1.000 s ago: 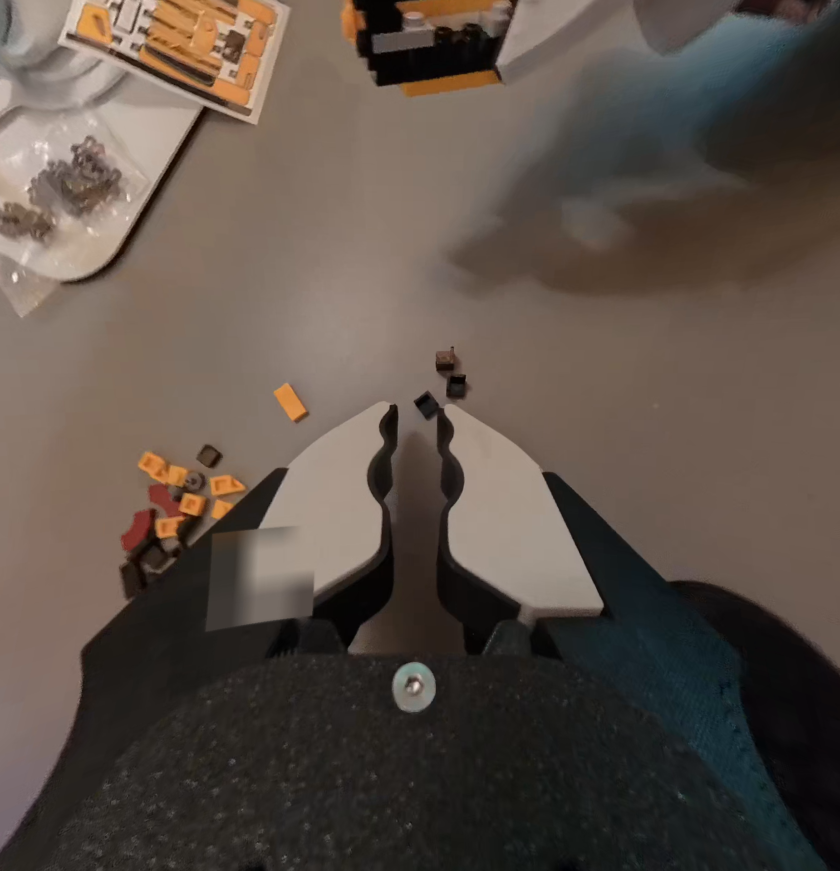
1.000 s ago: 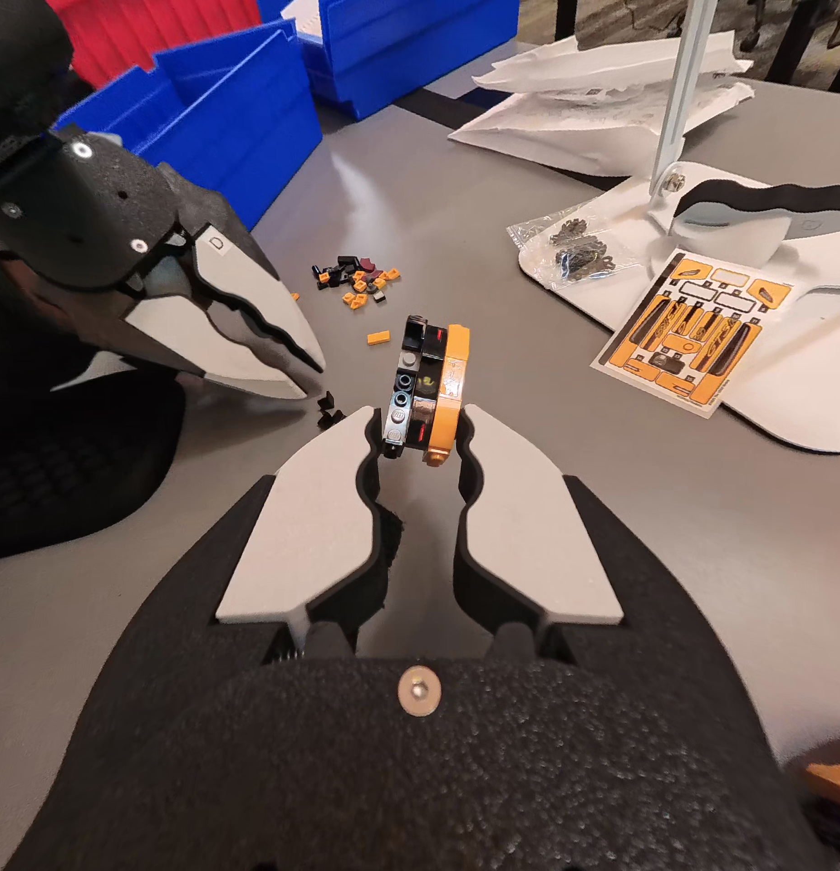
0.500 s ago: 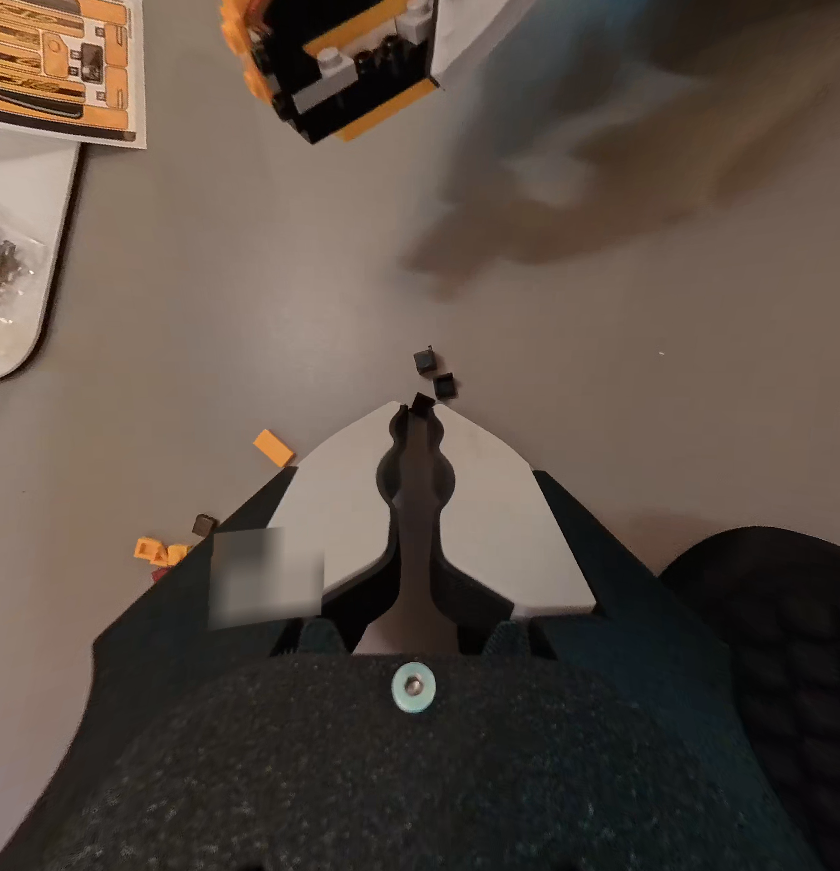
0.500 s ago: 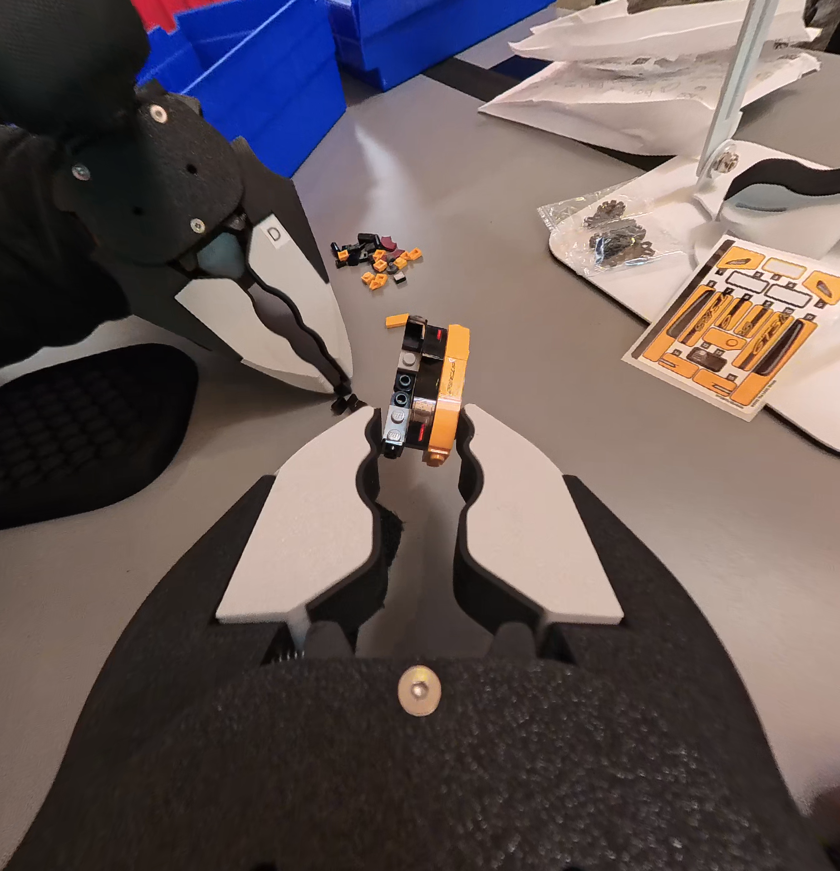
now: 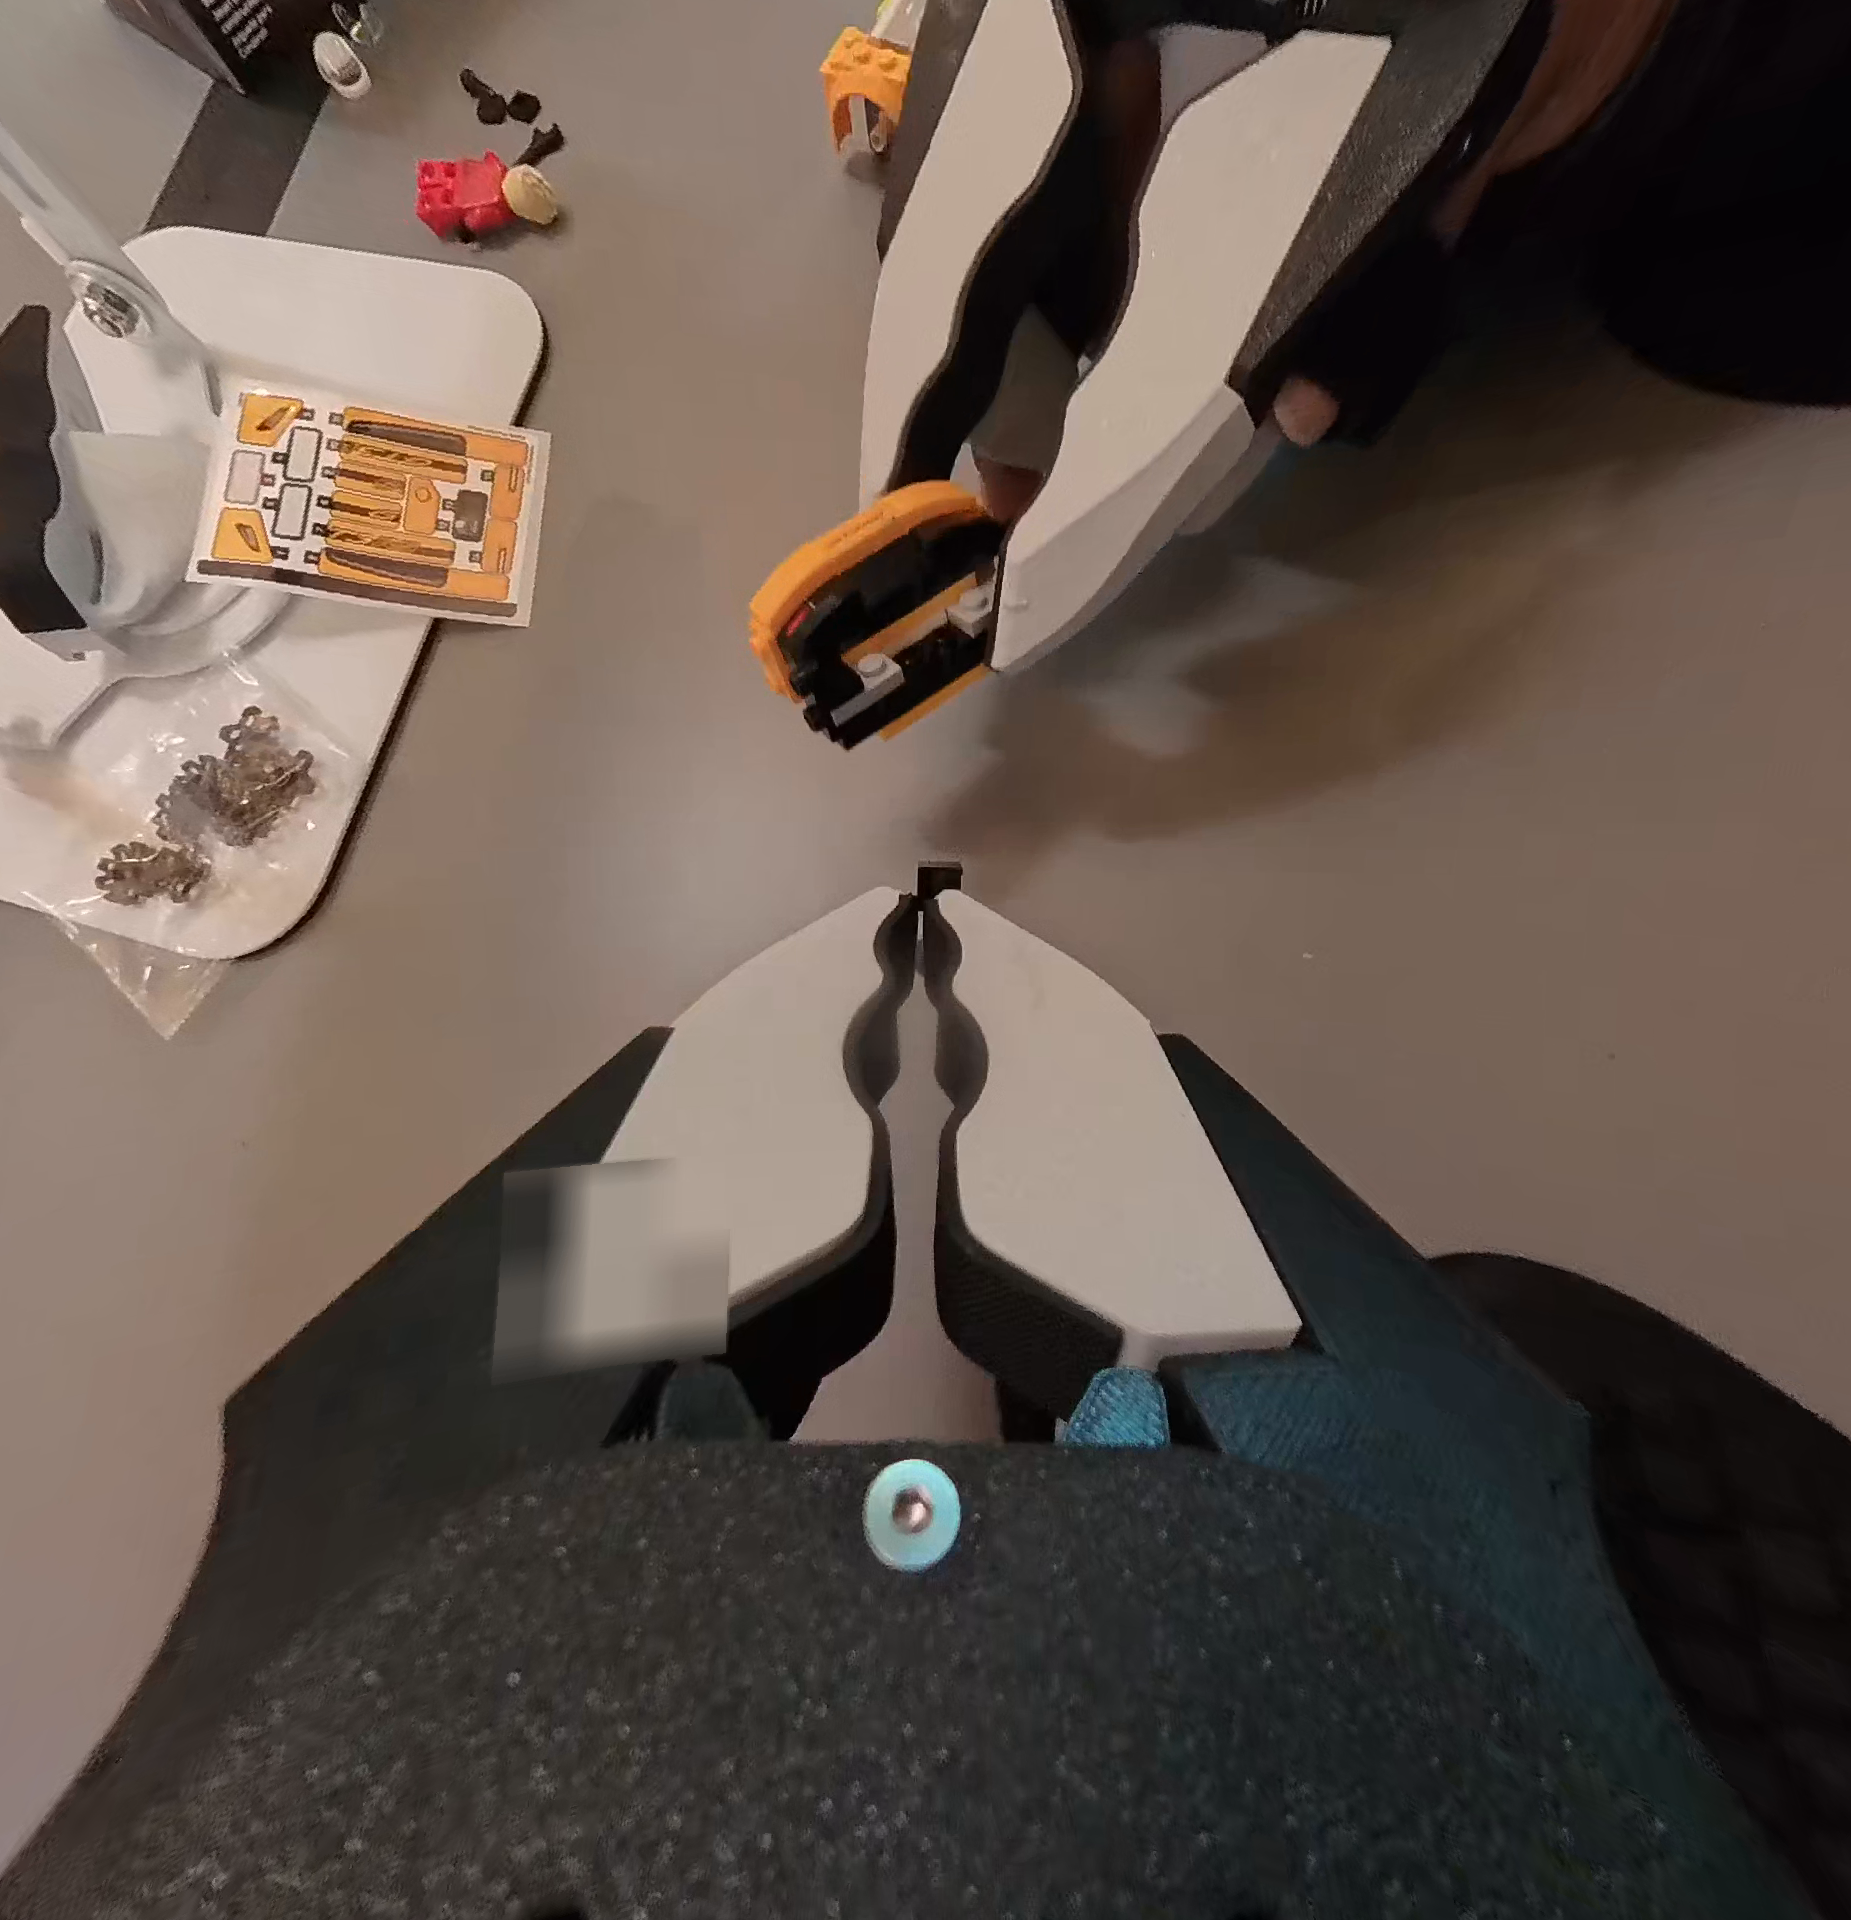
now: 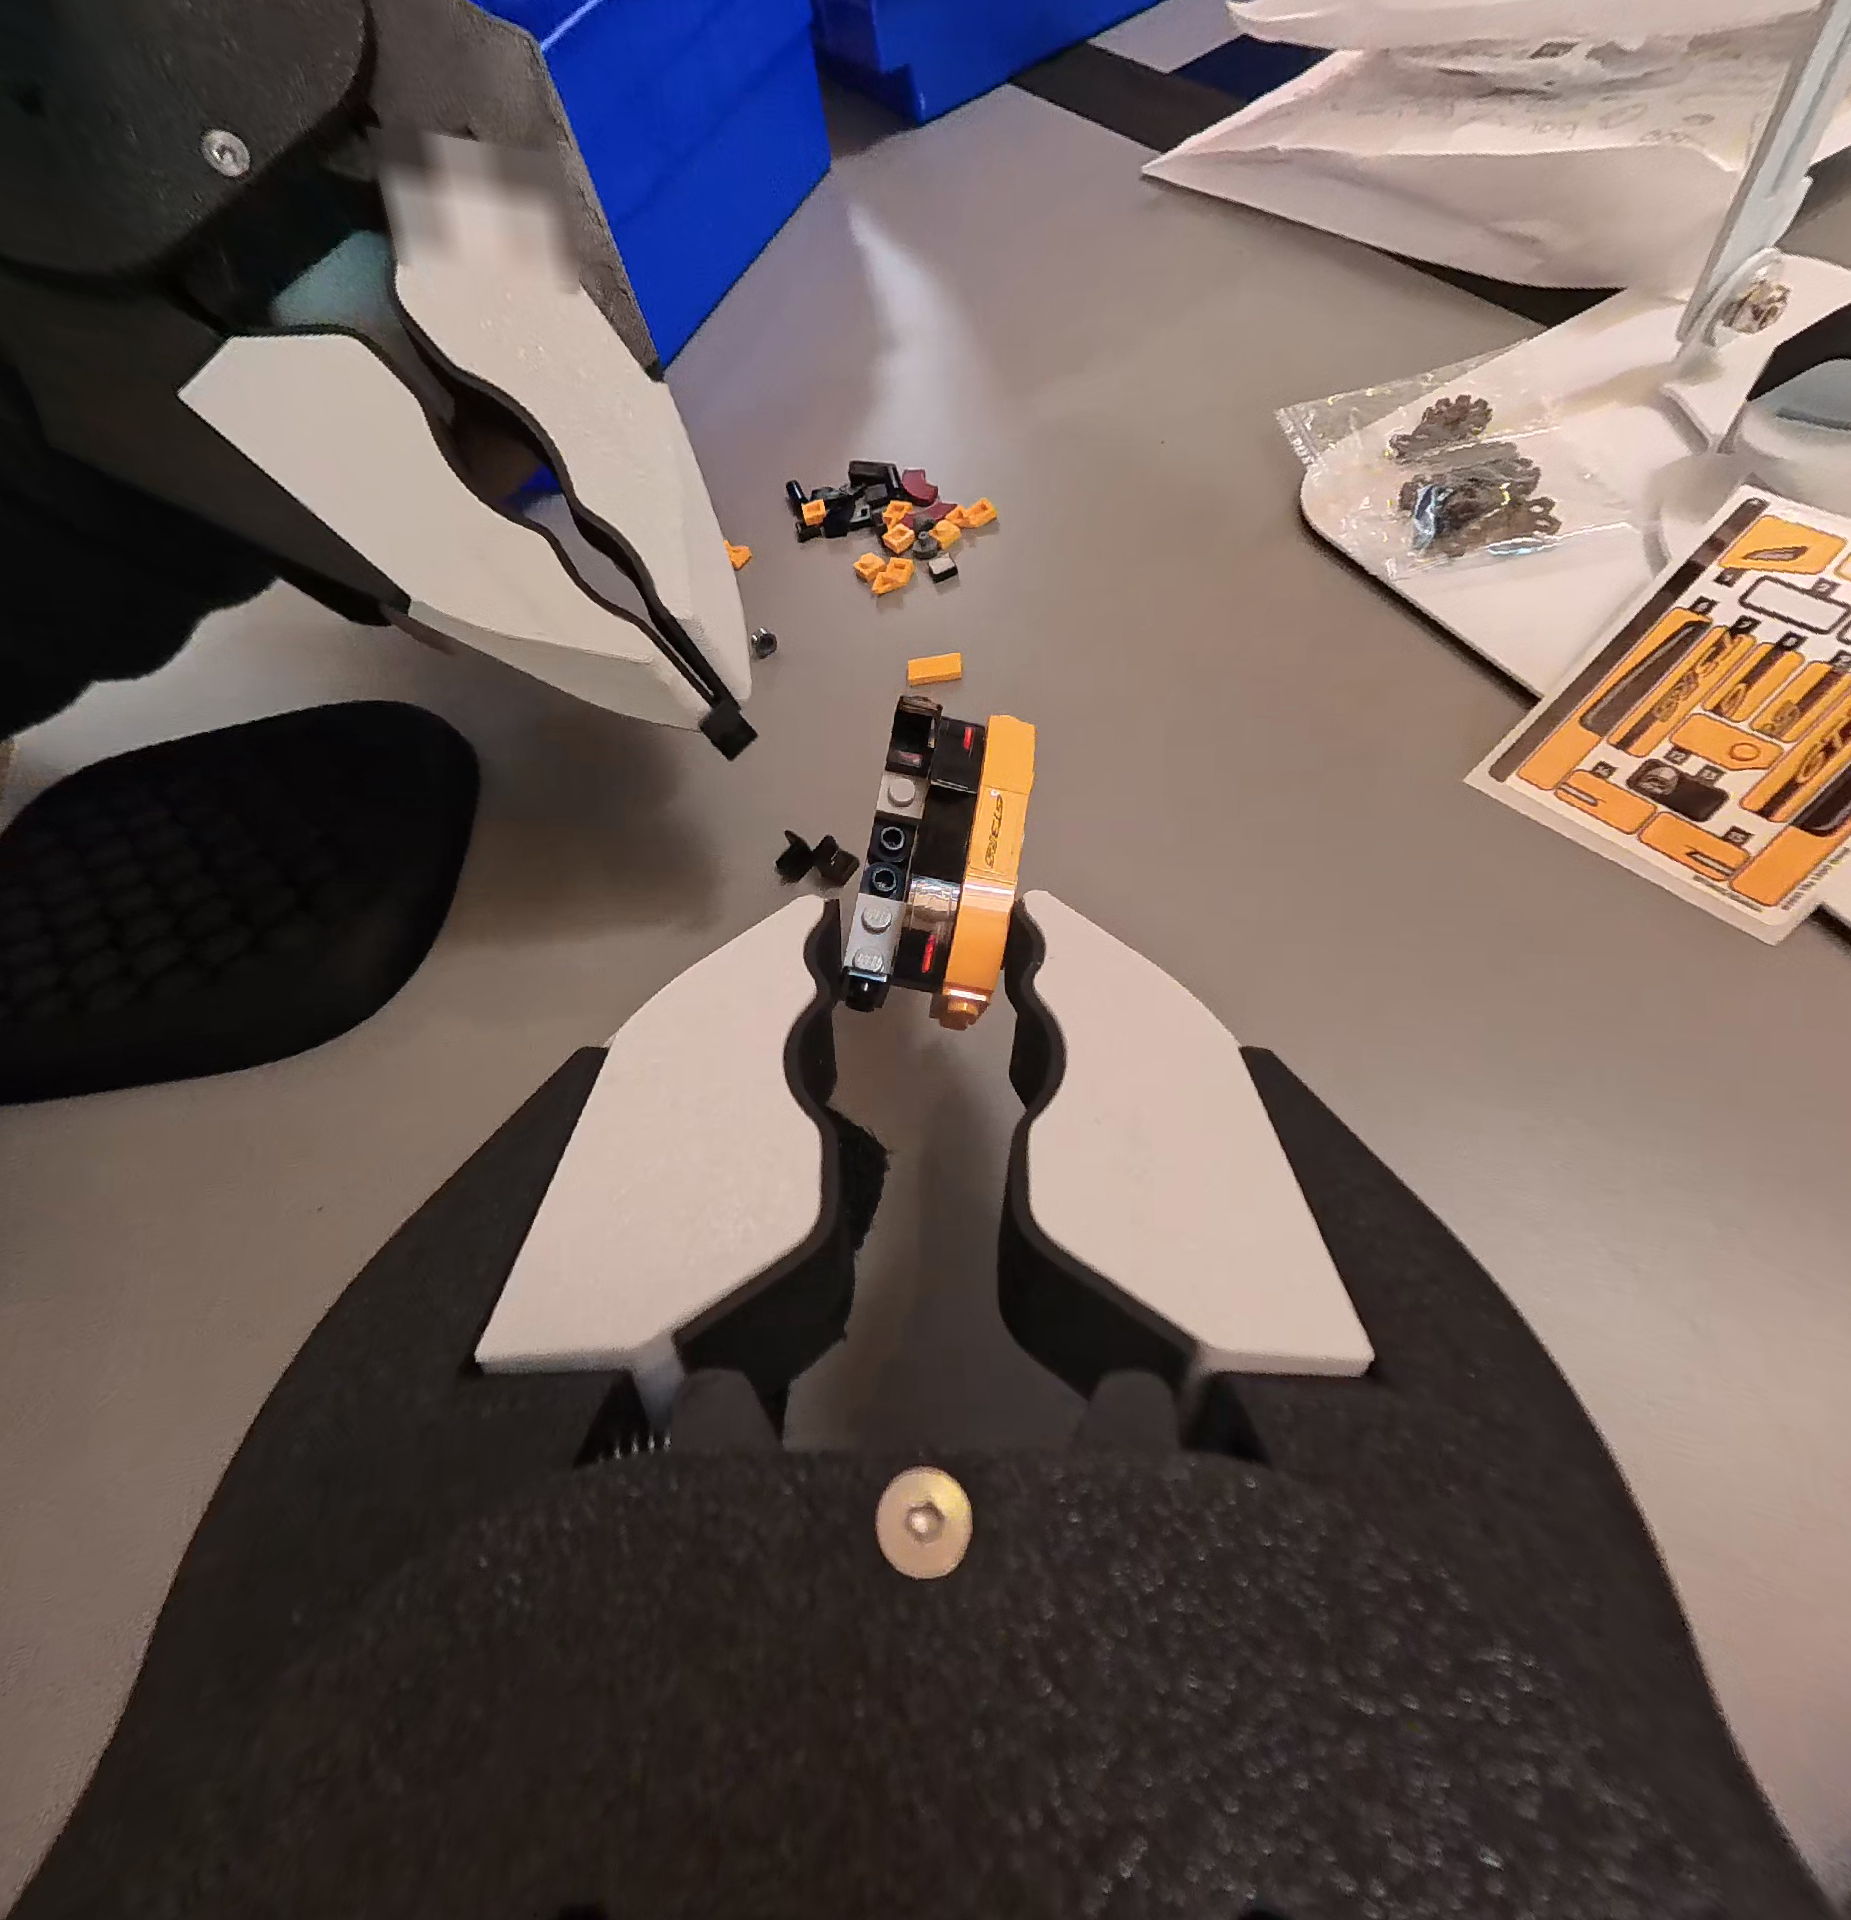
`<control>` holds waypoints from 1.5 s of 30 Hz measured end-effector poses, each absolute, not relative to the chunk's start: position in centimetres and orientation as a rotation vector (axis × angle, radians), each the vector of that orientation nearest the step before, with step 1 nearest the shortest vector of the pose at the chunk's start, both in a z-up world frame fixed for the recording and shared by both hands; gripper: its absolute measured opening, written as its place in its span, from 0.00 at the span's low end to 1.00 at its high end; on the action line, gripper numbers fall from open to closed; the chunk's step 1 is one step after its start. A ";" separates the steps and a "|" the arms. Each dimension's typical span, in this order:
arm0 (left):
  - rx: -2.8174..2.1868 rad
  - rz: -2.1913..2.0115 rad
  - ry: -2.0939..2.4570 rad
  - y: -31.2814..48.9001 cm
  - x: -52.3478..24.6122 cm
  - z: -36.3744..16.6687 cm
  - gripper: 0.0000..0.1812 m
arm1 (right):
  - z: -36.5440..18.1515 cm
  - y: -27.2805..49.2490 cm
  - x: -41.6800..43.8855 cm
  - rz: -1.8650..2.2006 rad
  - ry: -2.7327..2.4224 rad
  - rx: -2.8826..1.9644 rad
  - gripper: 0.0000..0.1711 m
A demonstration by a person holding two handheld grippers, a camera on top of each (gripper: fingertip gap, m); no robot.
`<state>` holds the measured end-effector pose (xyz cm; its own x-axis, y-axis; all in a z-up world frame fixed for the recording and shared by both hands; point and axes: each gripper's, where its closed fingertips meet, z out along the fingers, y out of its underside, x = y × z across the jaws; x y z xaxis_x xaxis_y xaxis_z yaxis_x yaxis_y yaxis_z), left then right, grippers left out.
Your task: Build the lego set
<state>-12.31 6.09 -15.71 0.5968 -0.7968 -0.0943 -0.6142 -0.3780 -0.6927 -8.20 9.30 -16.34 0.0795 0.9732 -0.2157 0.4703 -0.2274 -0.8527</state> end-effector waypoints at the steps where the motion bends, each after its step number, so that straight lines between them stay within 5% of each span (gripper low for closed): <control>1: -2.119 -0.341 1.099 6.2 -12.1 -15.6 0.00 | -16.4 9.3 -8.2 1.081 -1.435 -1.768 0.18; 45: -2.328 -0.286 0.850 8.1 -10.4 -17.0 0.00 | -18.4 8.8 -8.1 0.969 -1.526 -1.828 0.18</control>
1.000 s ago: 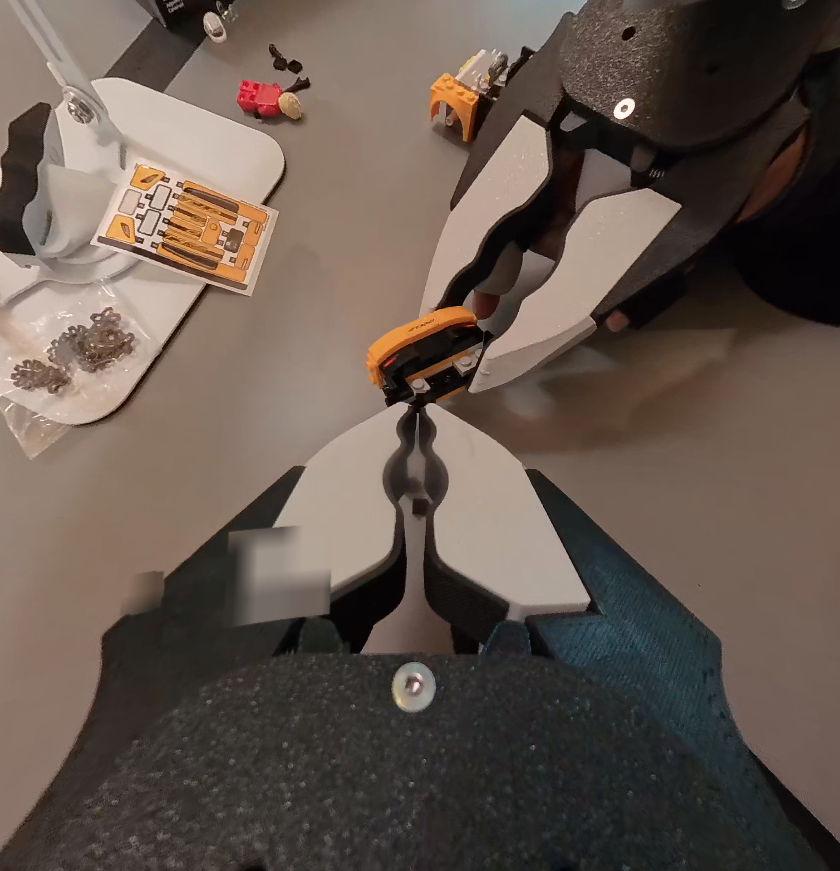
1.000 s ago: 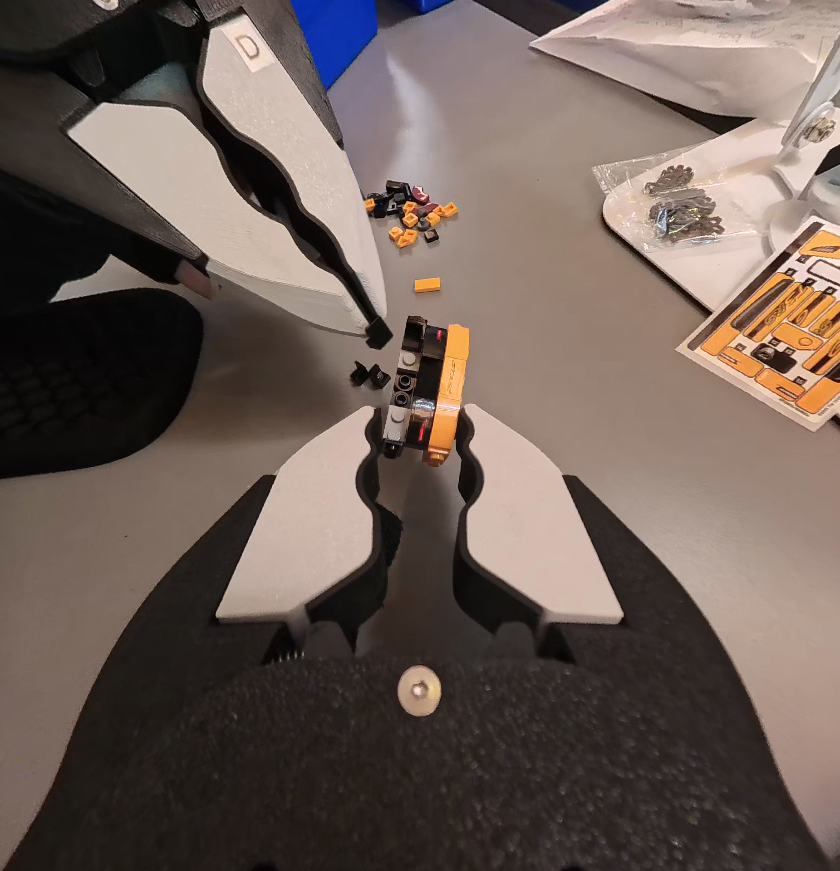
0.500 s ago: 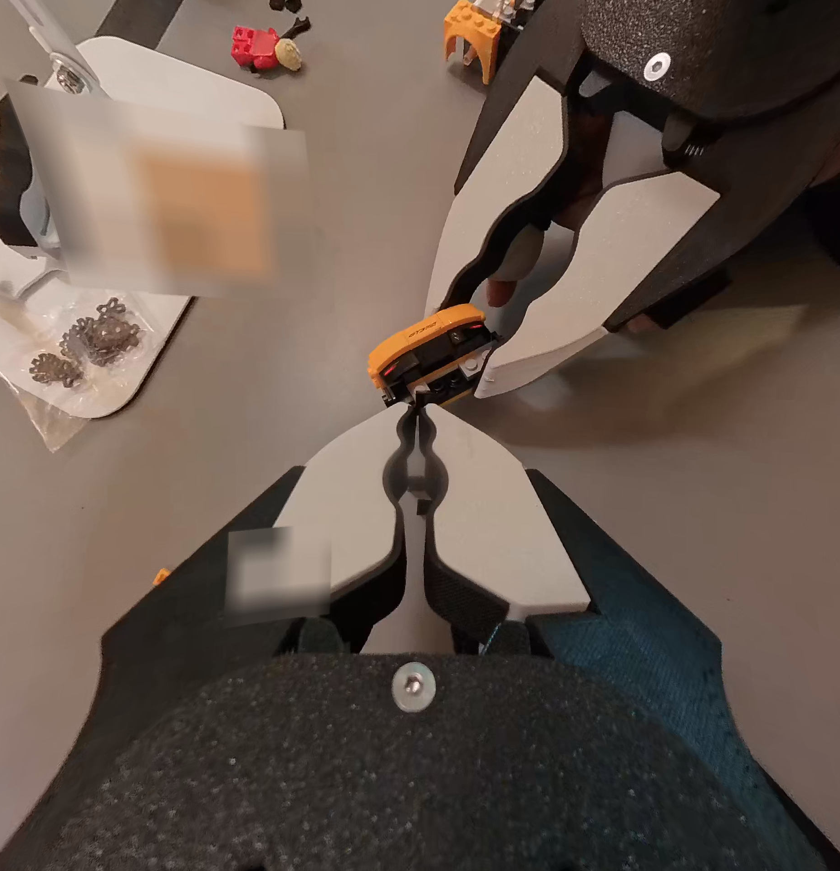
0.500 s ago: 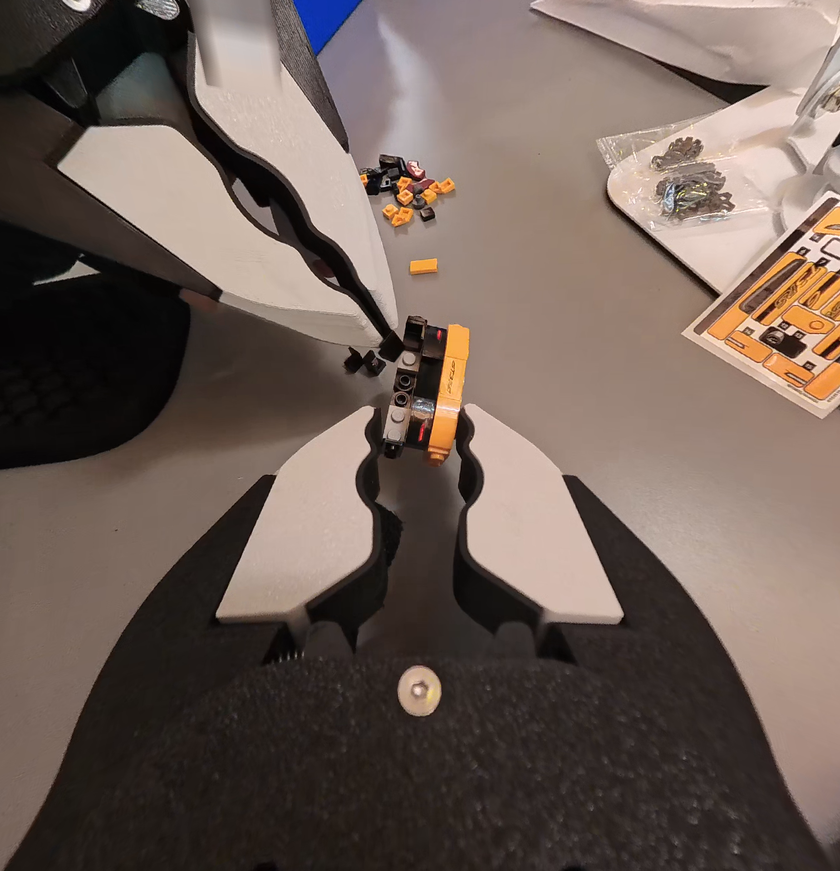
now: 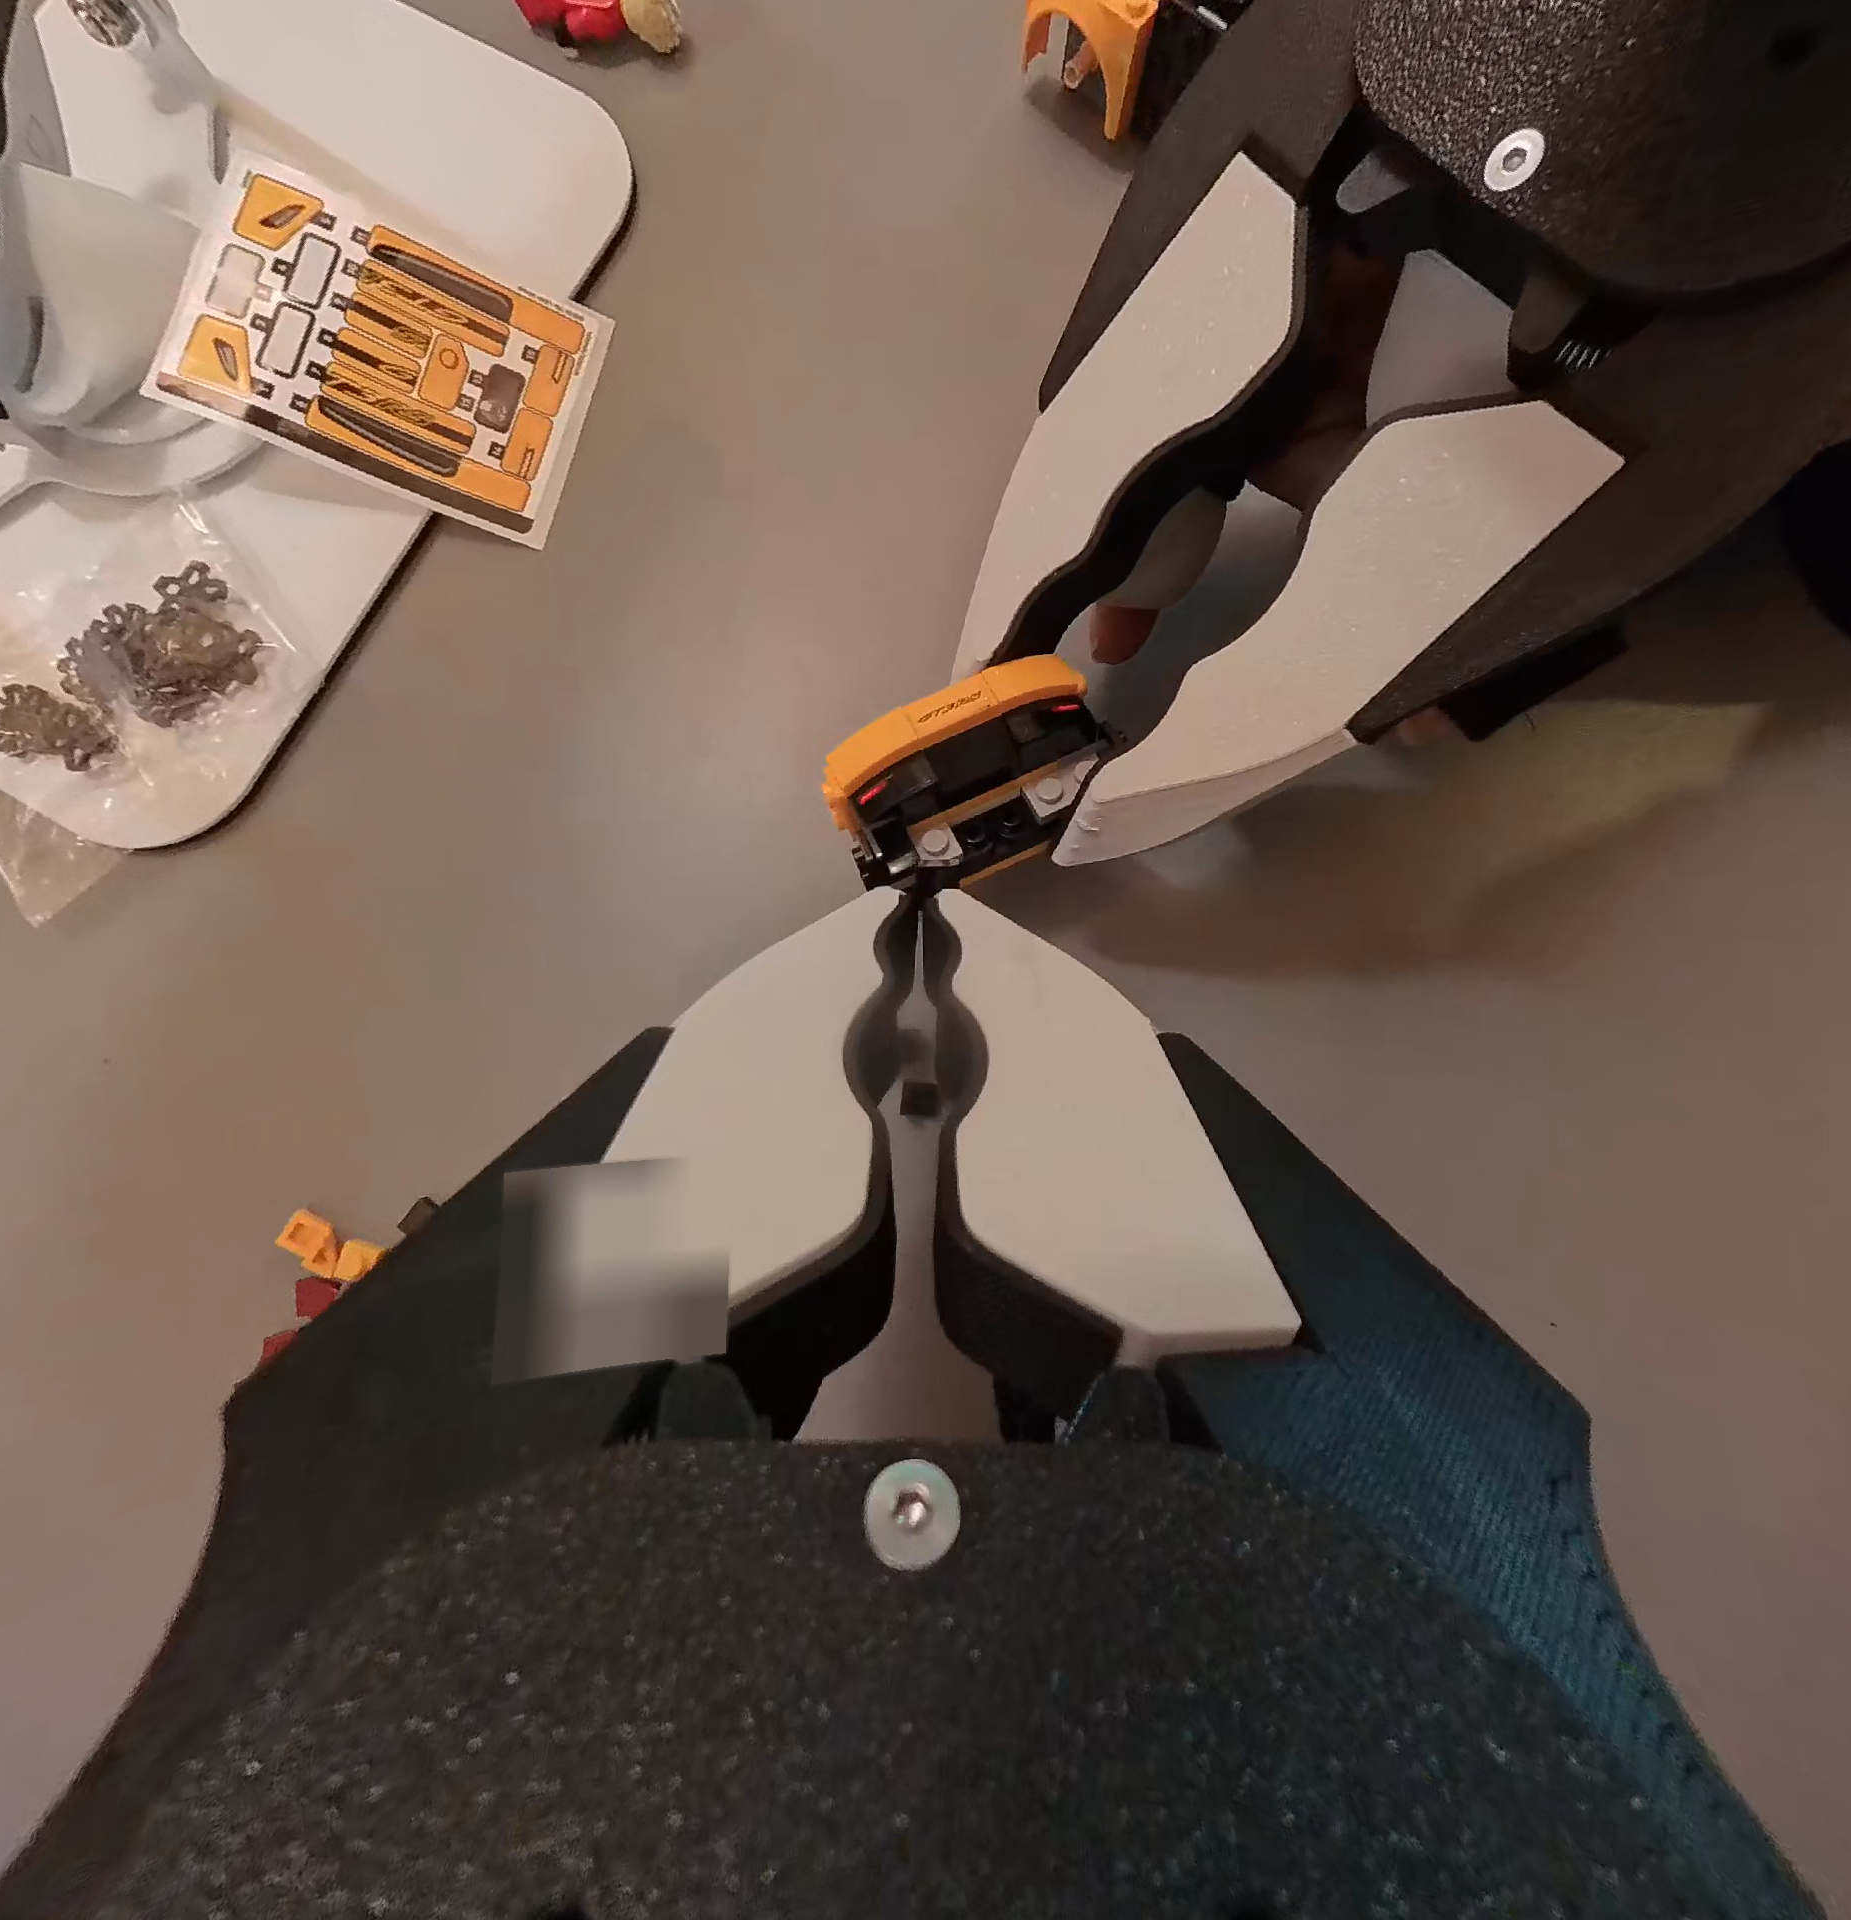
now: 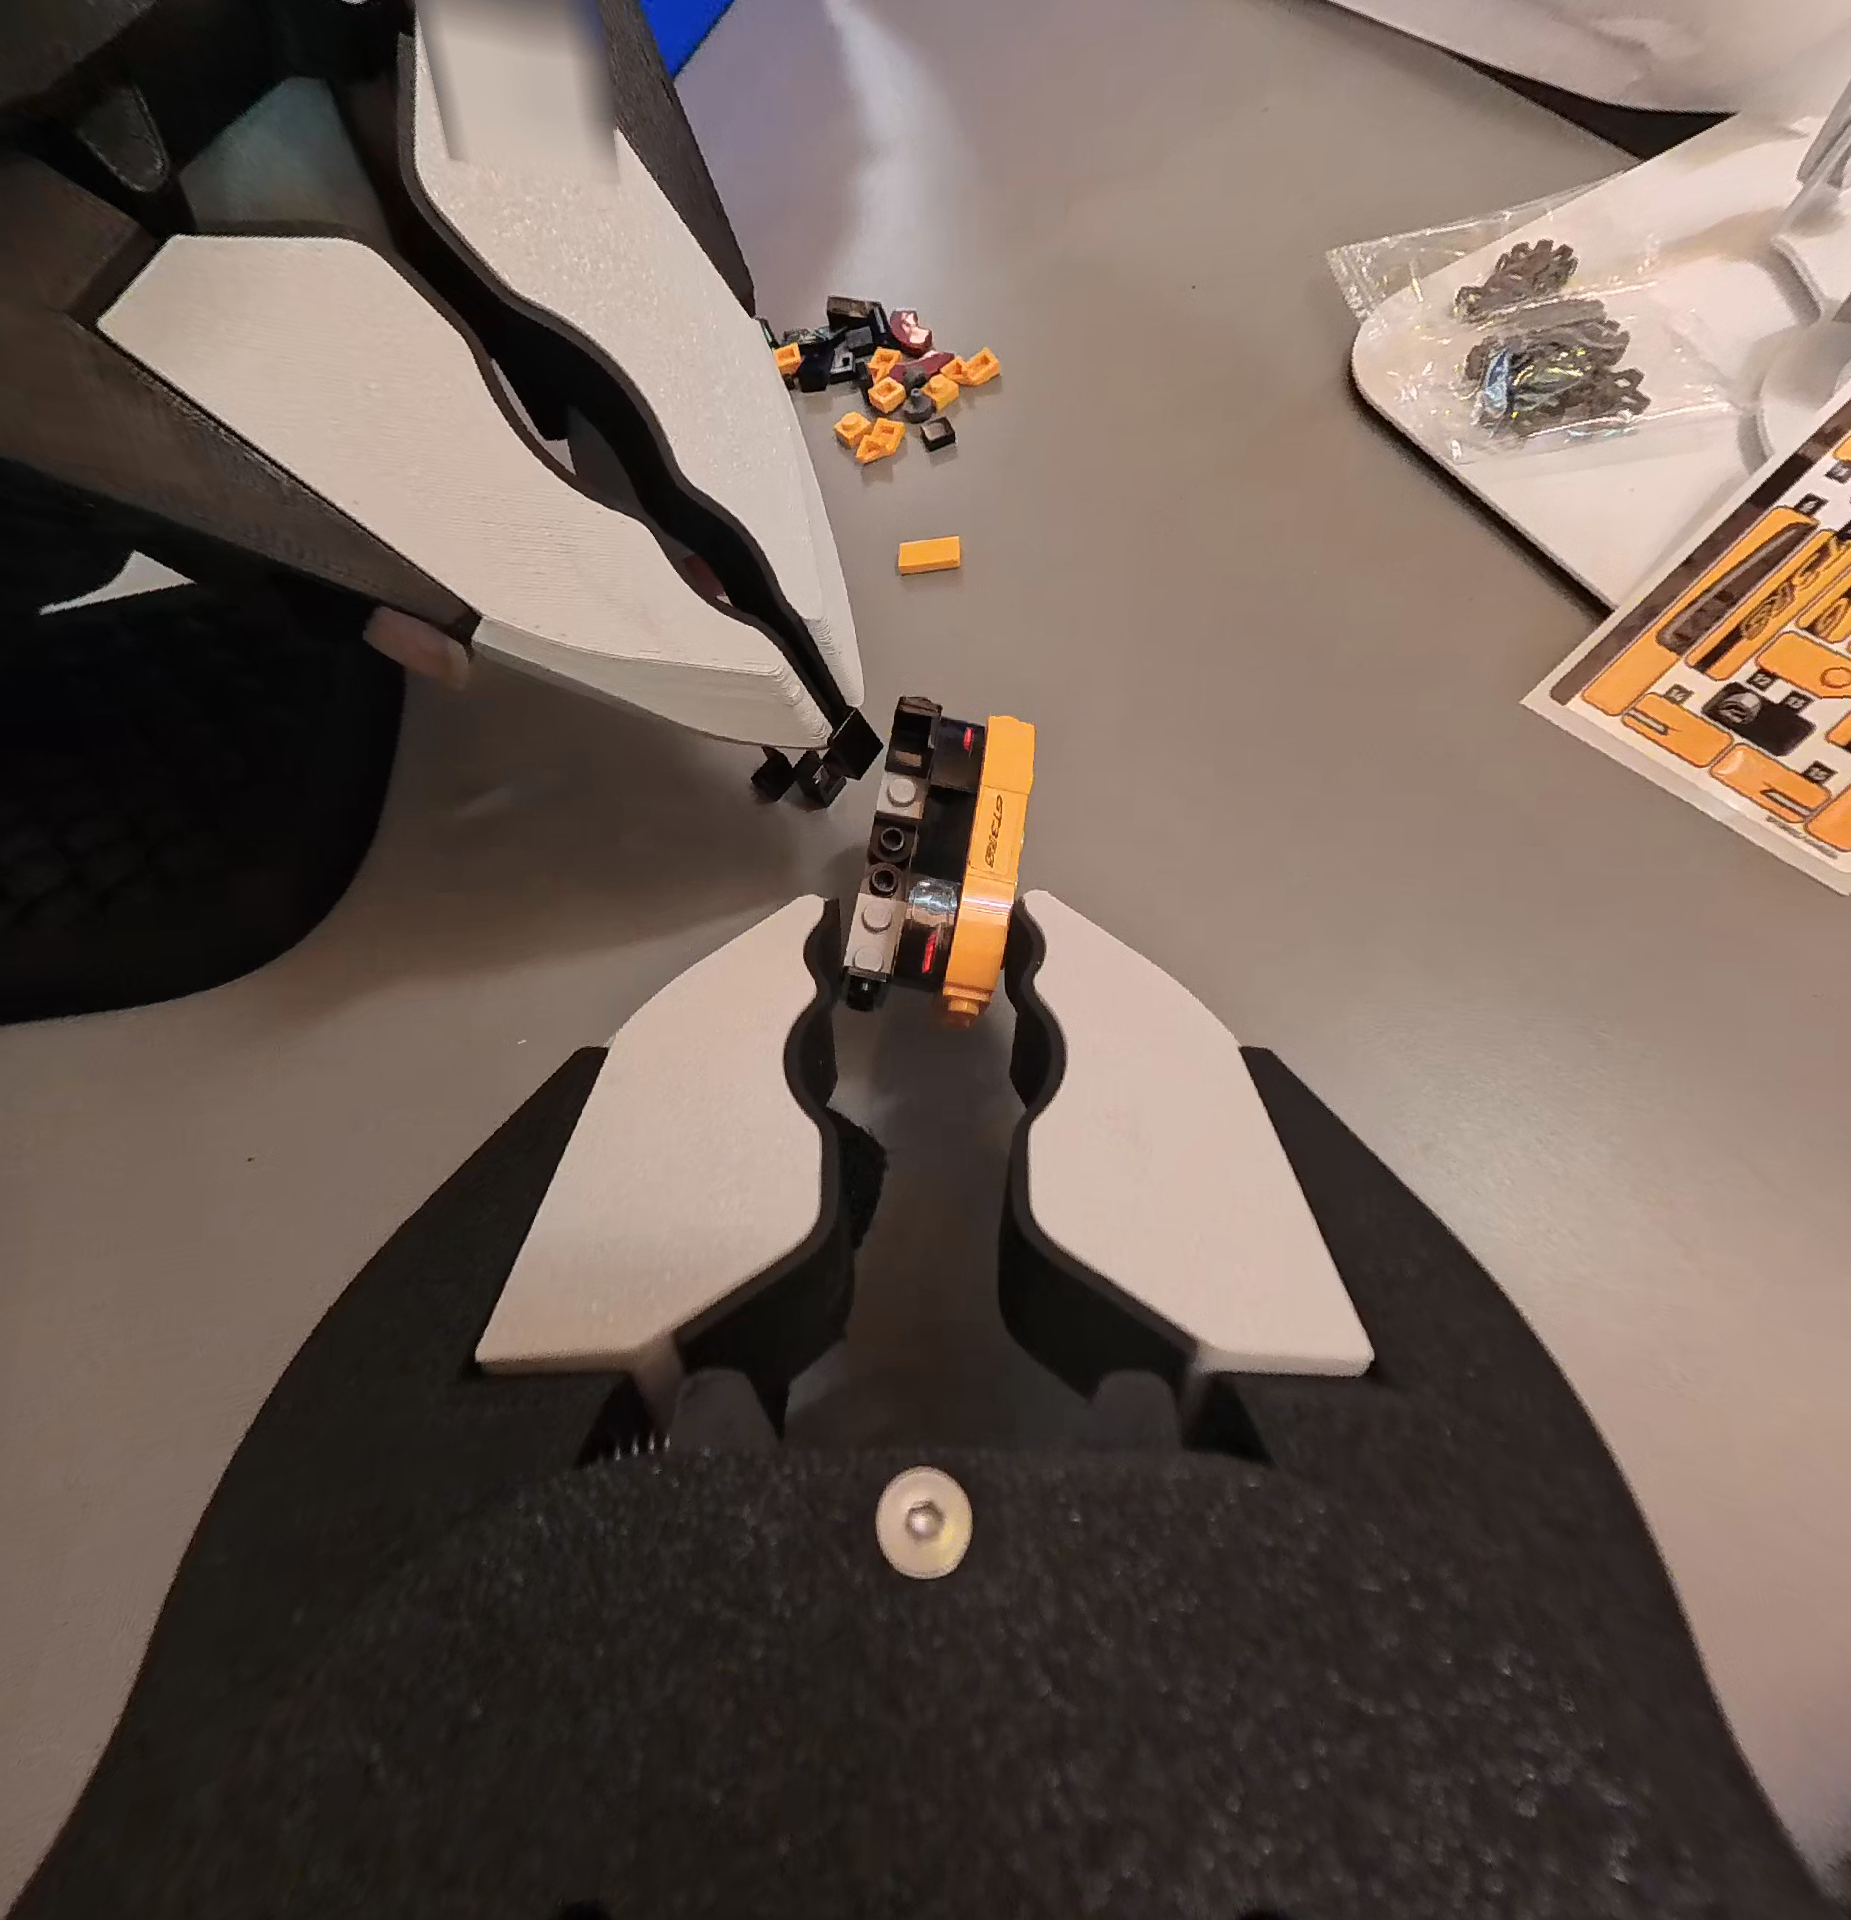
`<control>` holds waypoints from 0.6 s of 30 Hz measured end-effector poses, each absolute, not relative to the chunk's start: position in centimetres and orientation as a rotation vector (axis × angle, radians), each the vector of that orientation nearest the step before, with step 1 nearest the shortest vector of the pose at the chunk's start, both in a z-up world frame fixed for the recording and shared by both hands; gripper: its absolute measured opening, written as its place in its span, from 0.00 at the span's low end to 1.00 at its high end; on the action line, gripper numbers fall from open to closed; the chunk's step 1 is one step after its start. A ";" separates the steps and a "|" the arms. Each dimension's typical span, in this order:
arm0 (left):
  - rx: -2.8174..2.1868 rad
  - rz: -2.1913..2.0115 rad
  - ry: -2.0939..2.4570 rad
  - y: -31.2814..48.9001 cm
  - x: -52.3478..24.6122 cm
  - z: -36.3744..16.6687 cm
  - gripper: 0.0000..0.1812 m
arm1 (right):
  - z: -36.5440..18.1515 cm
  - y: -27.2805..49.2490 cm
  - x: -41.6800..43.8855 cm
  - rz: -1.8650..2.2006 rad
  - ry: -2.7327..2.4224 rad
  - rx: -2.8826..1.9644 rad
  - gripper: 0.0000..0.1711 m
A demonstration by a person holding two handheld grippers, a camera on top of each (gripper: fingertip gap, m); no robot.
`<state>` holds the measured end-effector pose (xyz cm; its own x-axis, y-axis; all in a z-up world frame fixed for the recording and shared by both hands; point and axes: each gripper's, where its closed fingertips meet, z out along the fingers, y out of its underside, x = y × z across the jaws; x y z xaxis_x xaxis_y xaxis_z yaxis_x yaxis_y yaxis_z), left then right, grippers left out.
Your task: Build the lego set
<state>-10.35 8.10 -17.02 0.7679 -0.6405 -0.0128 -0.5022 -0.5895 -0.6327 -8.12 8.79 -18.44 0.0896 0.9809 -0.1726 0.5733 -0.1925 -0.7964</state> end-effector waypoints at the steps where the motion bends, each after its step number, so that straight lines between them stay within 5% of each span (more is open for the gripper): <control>1: -2.327 -0.284 0.855 8.1 -10.3 -17.0 0.00 | -18.5 8.8 -8.1 0.966 -1.529 -1.828 0.18; 18: -2.165 -0.217 1.600 6.4 -9.6 -16.7 0.00 | -18.5 6.9 -8.1 1.011 -1.658 -1.759 0.18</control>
